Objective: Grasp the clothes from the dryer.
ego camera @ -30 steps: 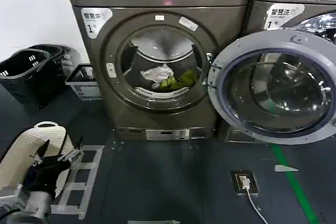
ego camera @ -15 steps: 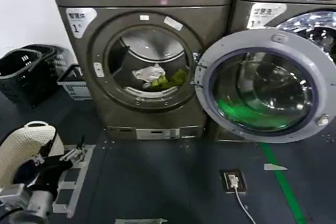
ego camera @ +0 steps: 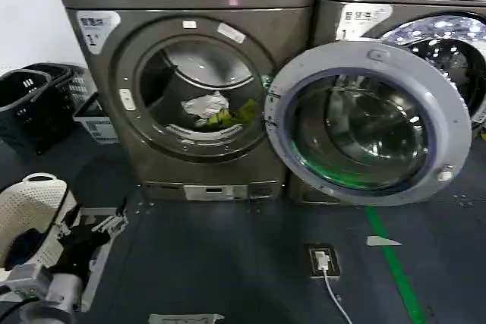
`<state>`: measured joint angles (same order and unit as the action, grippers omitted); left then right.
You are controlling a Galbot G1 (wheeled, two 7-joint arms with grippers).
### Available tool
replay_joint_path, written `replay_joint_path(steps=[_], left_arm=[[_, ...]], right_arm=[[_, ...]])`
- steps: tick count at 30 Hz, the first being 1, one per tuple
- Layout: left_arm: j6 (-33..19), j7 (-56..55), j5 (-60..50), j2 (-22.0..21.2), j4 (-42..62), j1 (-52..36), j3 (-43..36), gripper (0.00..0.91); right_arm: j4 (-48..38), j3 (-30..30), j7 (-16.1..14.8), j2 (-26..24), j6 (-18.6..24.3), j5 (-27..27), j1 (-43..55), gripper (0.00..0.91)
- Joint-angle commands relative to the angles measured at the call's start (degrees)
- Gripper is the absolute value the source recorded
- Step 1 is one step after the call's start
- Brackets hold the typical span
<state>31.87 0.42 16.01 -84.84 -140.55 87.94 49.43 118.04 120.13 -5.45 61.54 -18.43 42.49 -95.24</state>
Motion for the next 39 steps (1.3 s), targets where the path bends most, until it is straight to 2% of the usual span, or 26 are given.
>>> replay_joint_path(steps=[1,17,39], left_arm=[[-0.38,0.52,-0.21,-0.04,-0.28,-0.03,-0.01,0.907],[-1.9,2.18,-0.36,0.79,-0.57,-0.07,-0.3,0.907],[-1.75,2.48,-0.51,1.0,0.59,-0.47,-1.42,0.907]], right_arm=[[-0.06,0.06,-1.02,0.01,1.25,1.18,0.04,0.907],[0.52,0.57,-2.19,0.45,2.7,2.74,-0.47,0.907],[1.0,0.04,-1.91,1.21,2.46,2.22,-0.51,0.907]])
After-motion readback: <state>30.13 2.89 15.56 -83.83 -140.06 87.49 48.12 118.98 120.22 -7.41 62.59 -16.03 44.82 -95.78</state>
